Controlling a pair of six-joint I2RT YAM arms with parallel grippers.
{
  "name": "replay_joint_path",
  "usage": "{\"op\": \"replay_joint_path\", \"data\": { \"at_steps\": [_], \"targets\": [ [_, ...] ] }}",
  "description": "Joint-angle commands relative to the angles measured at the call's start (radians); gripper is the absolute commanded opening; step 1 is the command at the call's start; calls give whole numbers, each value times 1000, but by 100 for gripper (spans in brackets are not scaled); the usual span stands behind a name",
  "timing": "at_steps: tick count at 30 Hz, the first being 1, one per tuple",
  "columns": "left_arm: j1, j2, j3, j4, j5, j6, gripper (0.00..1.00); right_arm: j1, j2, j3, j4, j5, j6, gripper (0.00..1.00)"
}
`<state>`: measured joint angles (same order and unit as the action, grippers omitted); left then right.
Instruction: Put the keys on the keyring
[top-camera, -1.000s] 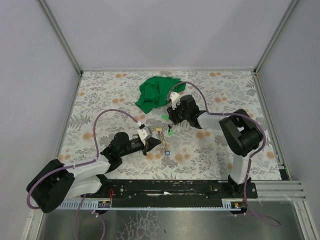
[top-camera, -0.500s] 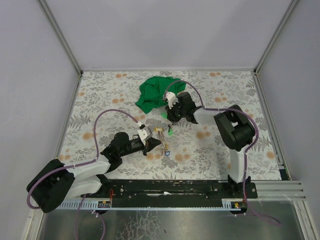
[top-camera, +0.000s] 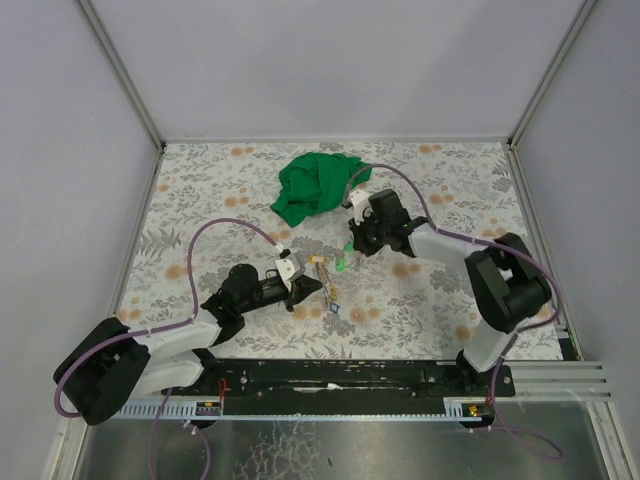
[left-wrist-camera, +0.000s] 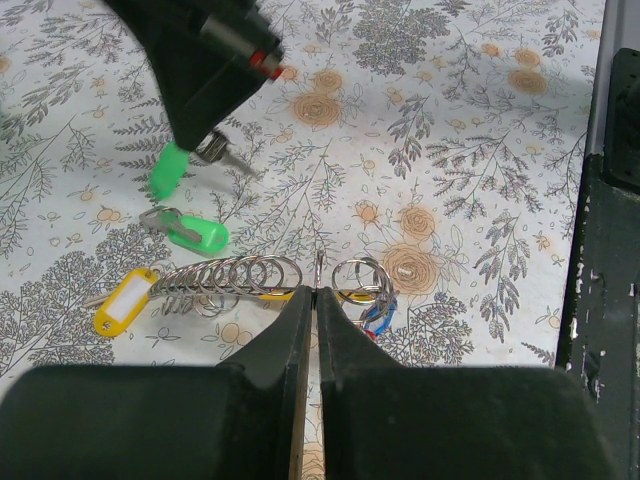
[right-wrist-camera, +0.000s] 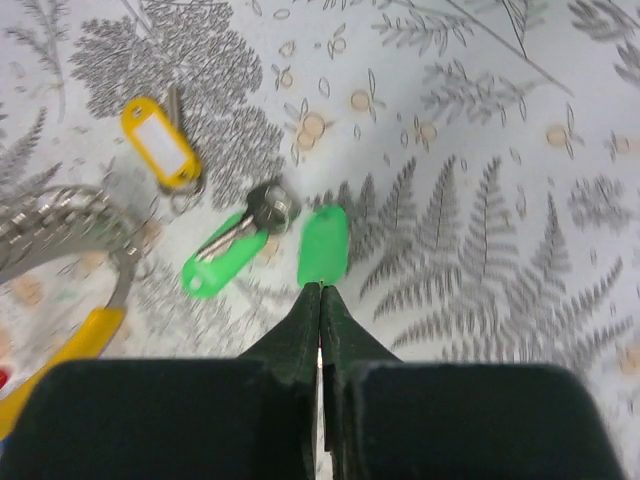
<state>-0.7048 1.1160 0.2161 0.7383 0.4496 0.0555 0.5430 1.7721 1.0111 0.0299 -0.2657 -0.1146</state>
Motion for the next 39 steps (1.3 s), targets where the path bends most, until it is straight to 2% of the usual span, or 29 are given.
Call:
{"op": "replay_joint_path", "data": {
  "at_steps": [1, 8, 13, 19, 25, 29, 32, 39],
  "targets": [
    [5, -10, 26, 7, 21, -6, 0, -4, -196, -49, -198, 120, 147, 0],
    [5, -19, 25, 5, 27, -9, 0, -2, -390, -114, -533, 194, 338, 0],
    [5, -18, 26, 7, 35, -11, 0, 1, -435, -143, -635, 202, 382, 0],
    [5, -2, 35, 0, 54, -10, 0, 14, -316, -121, -550, 229, 344, 2],
    [4, 13, 45, -14, 65, -4, 0, 35, -159, -40, -457, 272, 312, 12],
    [6, 13, 48, -20, 64, -2, 0, 57, -86, 29, -428, 310, 289, 23],
    [5, 8, 44, -19, 58, -1, 0, 64, -101, 34, -394, 313, 281, 30],
    [4, 15, 44, -13, 65, -5, 0, 67, -286, -119, -328, 318, 267, 30]
  ]
}}
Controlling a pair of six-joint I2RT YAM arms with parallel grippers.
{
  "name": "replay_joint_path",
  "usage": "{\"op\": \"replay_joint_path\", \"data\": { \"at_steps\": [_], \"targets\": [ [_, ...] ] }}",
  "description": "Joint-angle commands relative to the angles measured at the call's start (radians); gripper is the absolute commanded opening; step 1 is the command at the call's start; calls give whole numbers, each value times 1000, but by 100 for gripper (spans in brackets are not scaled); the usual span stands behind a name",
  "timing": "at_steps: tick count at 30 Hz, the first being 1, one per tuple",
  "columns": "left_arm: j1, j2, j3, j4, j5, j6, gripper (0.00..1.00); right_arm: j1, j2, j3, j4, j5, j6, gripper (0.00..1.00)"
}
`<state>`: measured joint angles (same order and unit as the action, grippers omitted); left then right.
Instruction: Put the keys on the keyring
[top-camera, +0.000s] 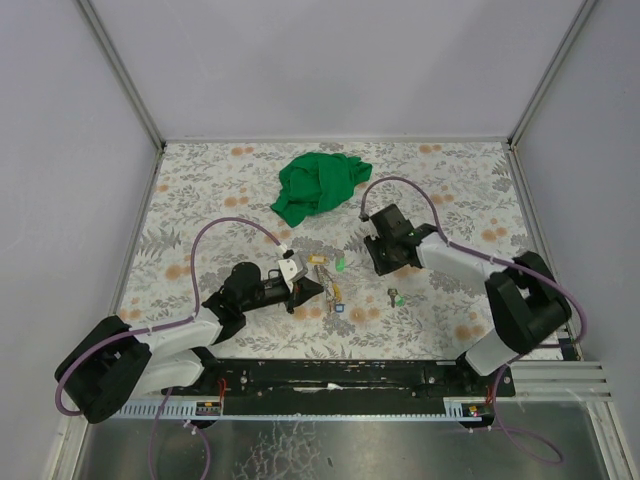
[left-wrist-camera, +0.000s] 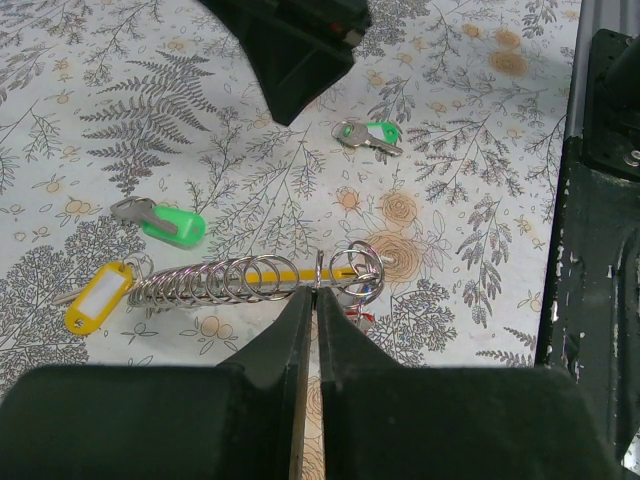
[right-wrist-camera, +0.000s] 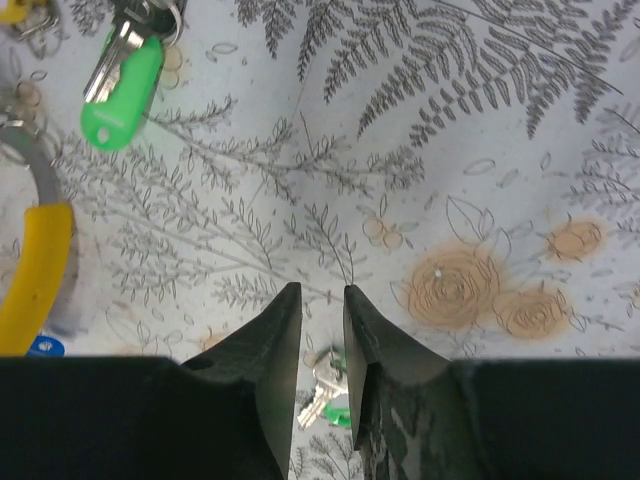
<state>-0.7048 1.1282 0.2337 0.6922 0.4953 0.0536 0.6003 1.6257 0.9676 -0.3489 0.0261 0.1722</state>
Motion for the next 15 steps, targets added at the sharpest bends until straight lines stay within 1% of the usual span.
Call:
{"op": "replay_joint_path", "data": {
  "at_steps": [1, 5, 8, 11, 15],
  "targets": [
    [4, 4, 28, 32, 20, -3, 0, 12, -168, -102, 60, 25, -17, 30],
    [4, 6, 29, 34, 25, -5, 0, 18, -269, -201, 89, 39, 14, 30],
    [4, 5, 28, 37, 27, -6, 0, 18, -316, -249, 108, 48, 35, 30],
    [4, 6, 27, 41, 29, -6, 0, 19, -331, -286, 140, 66, 54, 30],
    [4, 4, 27, 43, 30, -8, 0, 19, -313, -275, 134, 71, 53, 30]
  ]
}}
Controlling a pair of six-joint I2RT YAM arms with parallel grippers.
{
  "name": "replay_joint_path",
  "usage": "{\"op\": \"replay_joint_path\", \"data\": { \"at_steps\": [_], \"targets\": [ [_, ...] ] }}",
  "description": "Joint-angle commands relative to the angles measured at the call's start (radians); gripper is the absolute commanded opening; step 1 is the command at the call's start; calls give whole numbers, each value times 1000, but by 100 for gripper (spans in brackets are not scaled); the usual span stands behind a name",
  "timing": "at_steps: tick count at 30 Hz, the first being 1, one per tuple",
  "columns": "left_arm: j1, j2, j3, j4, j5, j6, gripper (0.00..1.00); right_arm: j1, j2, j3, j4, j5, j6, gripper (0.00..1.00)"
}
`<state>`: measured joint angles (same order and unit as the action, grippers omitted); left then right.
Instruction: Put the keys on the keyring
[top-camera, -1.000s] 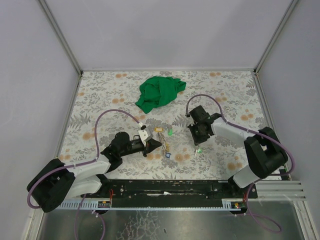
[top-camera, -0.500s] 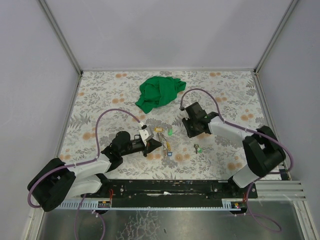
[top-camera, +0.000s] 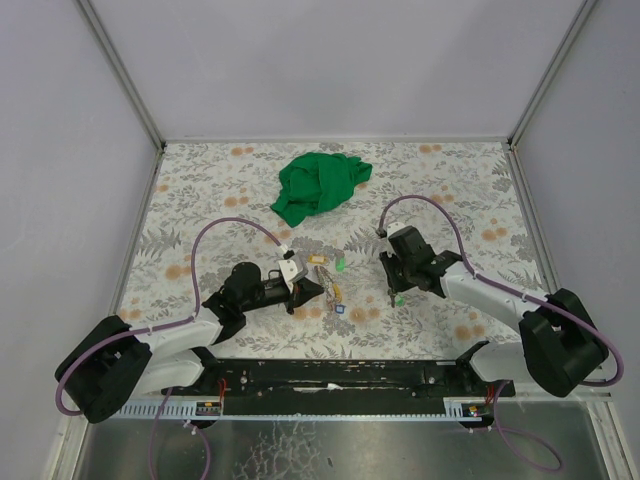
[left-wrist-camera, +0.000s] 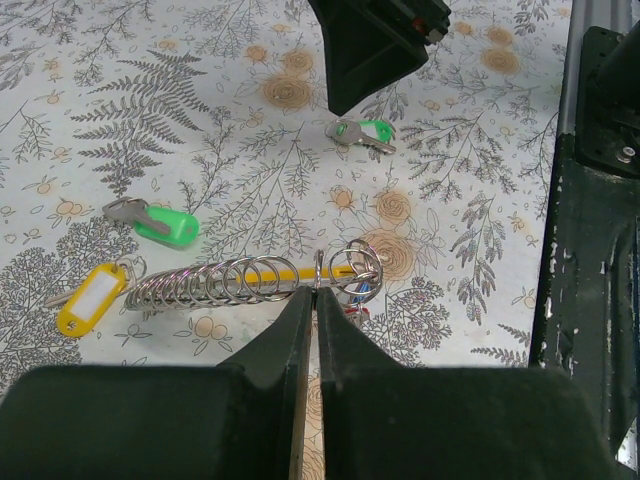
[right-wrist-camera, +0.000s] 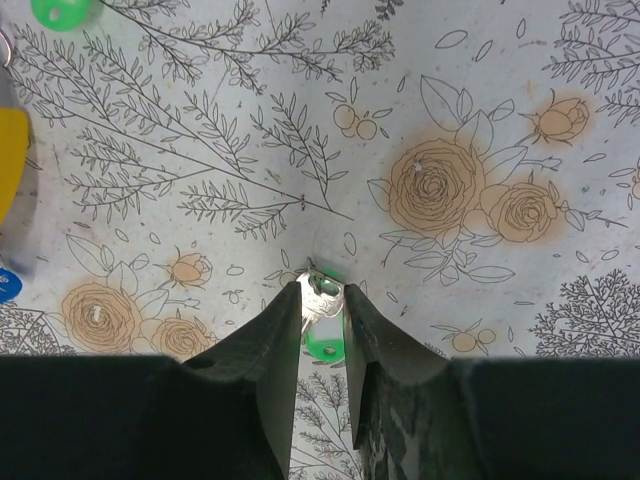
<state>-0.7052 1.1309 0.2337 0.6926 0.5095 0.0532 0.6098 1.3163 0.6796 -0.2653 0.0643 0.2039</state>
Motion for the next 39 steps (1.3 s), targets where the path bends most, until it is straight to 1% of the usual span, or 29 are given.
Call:
{"op": "replay_joint_path", "data": {
  "at_steps": [1, 10, 15, 18, 22, 25, 33, 36, 39],
  "targets": [
    [4, 3, 27, 42, 16, -7, 0, 10, 7, 18, 47, 36, 23, 30],
    [4, -1, 26, 45, 22, -8, 0, 11, 90, 60, 1, 12, 56, 27],
    [3, -6, 23, 47, 21, -7, 0, 12, 93, 58, 23, 2, 57, 23],
    [4, -6, 24, 46, 22, -7, 0, 13, 105, 64, 27, 5, 58, 17],
    [3, -9, 22, 44, 21, -7, 0, 16, 129, 74, 36, -8, 51, 5],
    [4, -12, 22, 42, 22, -7, 0, 31, 153, 97, 38, -12, 37, 0],
    [3, -11, 25, 35, 24, -6, 0, 74, 275, 231, 4, 0, -3, 0],
    [4, -16, 24, 35, 20, -4, 0, 80, 313, 266, -9, 11, -12, 4],
    [4, -16, 24, 35, 19, -5, 0, 85, 308, 270, 5, 14, -16, 10]
  ]
}}
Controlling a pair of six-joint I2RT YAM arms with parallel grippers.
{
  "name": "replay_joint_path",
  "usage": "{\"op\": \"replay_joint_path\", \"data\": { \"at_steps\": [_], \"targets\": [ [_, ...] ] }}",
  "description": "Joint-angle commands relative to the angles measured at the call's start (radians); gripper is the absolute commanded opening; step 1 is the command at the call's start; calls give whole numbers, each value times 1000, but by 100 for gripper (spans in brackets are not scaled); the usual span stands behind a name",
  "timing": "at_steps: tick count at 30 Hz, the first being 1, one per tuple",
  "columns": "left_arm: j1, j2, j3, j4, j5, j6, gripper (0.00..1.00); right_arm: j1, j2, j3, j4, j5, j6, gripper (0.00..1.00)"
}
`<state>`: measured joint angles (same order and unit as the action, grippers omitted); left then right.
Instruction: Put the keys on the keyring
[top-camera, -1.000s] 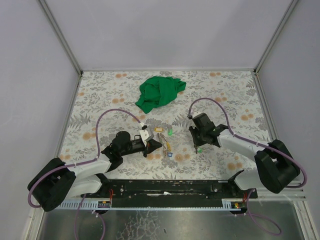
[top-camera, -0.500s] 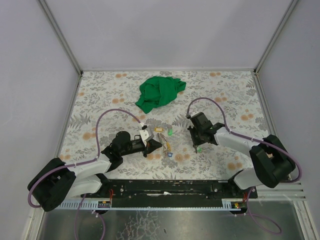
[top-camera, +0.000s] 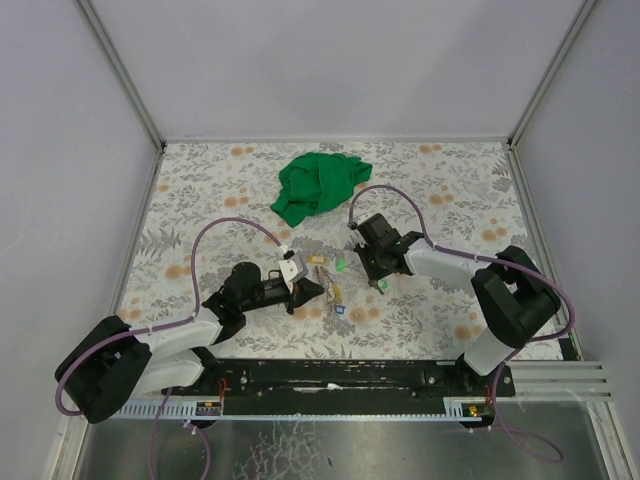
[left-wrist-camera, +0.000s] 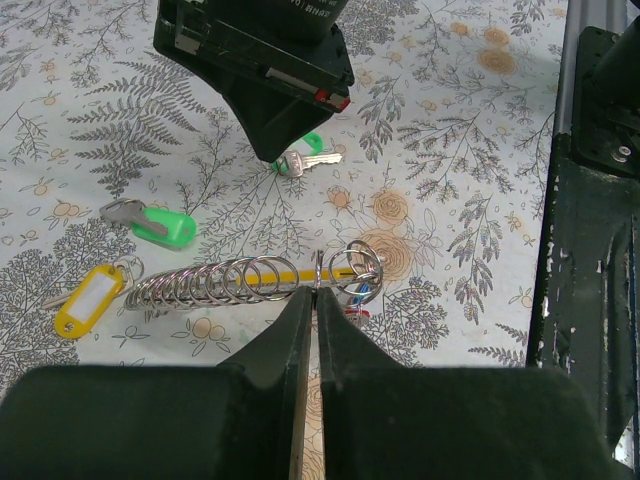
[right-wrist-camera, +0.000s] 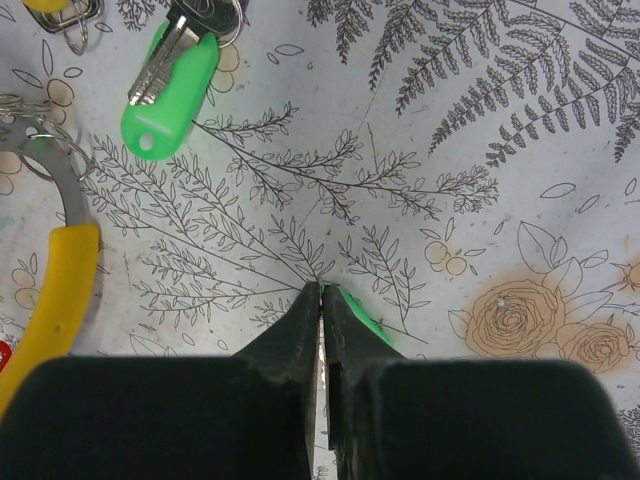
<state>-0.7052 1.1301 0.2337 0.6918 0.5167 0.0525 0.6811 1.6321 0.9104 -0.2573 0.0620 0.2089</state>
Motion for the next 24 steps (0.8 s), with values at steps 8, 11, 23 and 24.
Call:
{"op": "replay_joint_path", "data": {
  "at_steps": [8, 11, 23, 24],
  "targets": [
    [4, -14, 24, 40, 10, -6, 0, 30, -133, -83, 139, 37, -14, 24],
    [4, -14, 22, 41, 9, -7, 0, 43, -192, -176, 252, 70, -3, 25],
    [4, -14, 19, 49, 8, -12, 0, 83, -317, -461, 700, 157, -8, 27],
    [4, -14, 19, 48, 8, -11, 0, 85, -311, -464, 716, 155, -10, 27]
  ]
}}
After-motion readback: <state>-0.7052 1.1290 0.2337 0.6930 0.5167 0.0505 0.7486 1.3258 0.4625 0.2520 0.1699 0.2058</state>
